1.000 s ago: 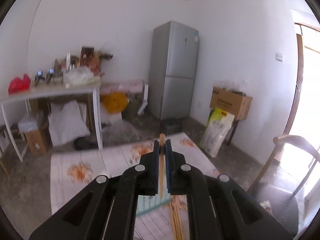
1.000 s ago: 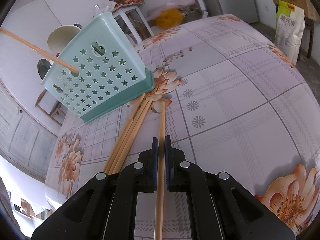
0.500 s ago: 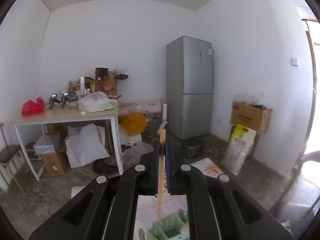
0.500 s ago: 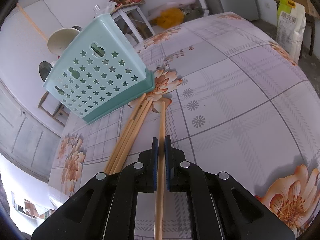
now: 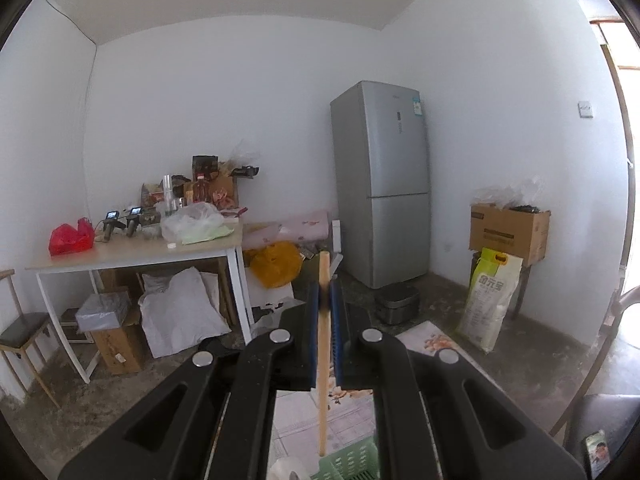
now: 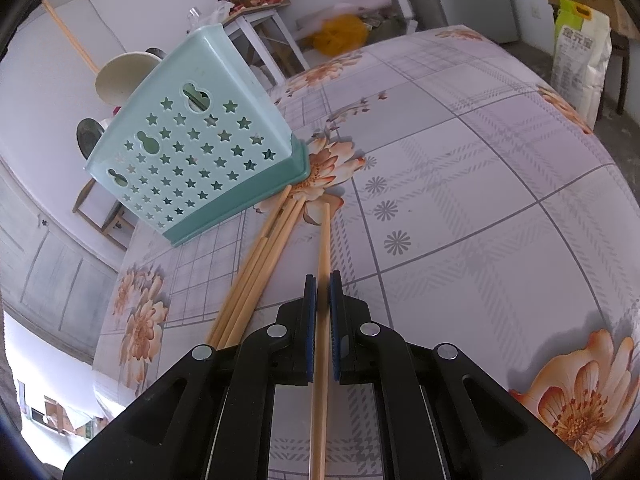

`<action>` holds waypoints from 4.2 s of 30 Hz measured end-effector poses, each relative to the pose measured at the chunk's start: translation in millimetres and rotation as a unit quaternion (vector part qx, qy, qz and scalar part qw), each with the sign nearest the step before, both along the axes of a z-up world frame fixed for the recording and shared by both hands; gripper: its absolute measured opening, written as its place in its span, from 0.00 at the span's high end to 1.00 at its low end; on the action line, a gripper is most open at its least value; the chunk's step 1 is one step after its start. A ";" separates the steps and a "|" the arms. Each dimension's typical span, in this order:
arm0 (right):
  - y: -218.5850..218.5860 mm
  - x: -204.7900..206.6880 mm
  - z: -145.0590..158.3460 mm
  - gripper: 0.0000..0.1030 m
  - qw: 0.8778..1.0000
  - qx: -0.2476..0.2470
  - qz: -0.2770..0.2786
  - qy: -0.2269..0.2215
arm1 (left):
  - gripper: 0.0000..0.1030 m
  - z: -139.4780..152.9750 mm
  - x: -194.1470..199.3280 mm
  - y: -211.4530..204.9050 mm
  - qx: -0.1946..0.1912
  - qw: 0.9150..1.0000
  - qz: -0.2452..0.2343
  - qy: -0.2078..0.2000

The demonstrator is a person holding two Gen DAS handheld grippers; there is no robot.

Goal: Organize utensils
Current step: 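Lift the chopstick with the left tool and drop it into the holder while right holds its chopstick, then lift the chopstick with the right tool and drop it into the holder, then lower the right tool to the chopsticks and close on one while left tool hovers over them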

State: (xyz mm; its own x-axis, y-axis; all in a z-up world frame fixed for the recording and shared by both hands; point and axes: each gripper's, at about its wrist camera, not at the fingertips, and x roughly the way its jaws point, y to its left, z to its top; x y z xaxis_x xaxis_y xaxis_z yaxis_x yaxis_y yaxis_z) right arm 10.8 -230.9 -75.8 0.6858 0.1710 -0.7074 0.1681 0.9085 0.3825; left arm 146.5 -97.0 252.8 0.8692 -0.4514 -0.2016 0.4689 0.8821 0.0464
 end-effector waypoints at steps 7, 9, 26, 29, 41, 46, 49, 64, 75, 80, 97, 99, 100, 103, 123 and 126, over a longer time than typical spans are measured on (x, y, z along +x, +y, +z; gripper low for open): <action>0.1 -0.1 0.3 0.96 1.000 -0.002 0.000 0.002 | 0.95 -12.2 1.7 -2.1 -0.014 1.000 -0.014 0.024; -0.2 0.0 0.5 0.96 1.000 -0.002 0.000 0.003 | 0.95 -22.1 4.8 -4.6 -0.014 0.999 -0.014 0.034; 7.2 5.8 5.9 0.96 0.998 -0.048 0.012 0.027 | 0.77 -120.2 28.1 12.3 -0.057 0.984 -0.042 0.164; 10.9 8.1 7.2 0.96 0.997 -0.064 0.016 0.036 | 0.71 -131.1 22.0 24.0 -0.076 0.981 -0.041 0.175; 25.3 22.2 10.8 0.96 0.990 -0.126 0.008 0.061 | 0.61 -157.2 -29.4 104.4 -0.139 0.980 -0.003 0.144; 25.9 22.3 17.7 0.96 0.989 -0.131 -0.002 0.063 | 0.61 -175.7 -47.5 115.5 -0.119 0.980 -0.013 0.159; 19.7 13.5 37.7 0.96 0.992 -0.114 -0.009 0.042 | 0.61 -196.4 -56.3 114.4 -0.121 0.973 -0.031 0.193; 35.9 -14.9 173.3 0.96 0.981 -0.125 -0.002 -0.149 | 0.61 -300.6 -63.6 65.4 -0.064 0.947 -0.051 0.310; 48.6 10.0 265.7 0.96 0.953 -0.105 0.056 -0.279 | 0.61 -318.4 -48.2 74.1 -0.078 0.934 -0.024 0.348; 57.0 29.8 288.8 0.96 0.942 -0.092 0.081 -0.312 | 0.61 -318.8 -48.6 71.8 -0.070 0.934 -0.020 0.350; 74.7 105.9 192.3 0.93 0.974 -0.112 0.115 -0.159 | 0.51 -318.5 -48.8 66.5 -0.049 0.938 -0.014 0.342; 67.4 102.5 191.5 0.87 0.976 -0.107 0.105 -0.155 | 0.48 -318.3 -48.9 66.9 -0.049 0.939 -0.011 0.341; 62.0 97.6 193.2 0.80 0.977 -0.106 0.097 -0.158 | 0.47 -318.4 -48.9 67.1 -0.049 0.939 -0.010 0.341; 48.2 78.4 199.9 0.73 0.977 -0.100 0.072 -0.173 | 0.43 -318.1 -48.6 68.0 -0.051 0.939 -0.006 0.340; 36.8 -13.0 18.2 0.81 0.998 0.030 0.009 0.062 | 0.28 -298.7 -67.2 52.9 -0.019 0.950 -0.014 0.313; 44.4 -9.3 15.3 0.83 0.997 0.035 0.015 0.062 | 0.31 -293.6 -72.0 45.1 -0.019 0.950 -0.033 0.311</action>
State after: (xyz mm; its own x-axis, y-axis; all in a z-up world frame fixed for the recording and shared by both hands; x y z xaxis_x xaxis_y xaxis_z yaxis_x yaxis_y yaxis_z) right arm 1.4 -186.5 -60.5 0.5882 0.2424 -0.7716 0.1903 0.8858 0.4233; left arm 74.5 -51.9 -40.8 0.5567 -0.5172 -0.6500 0.4487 0.8458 -0.2887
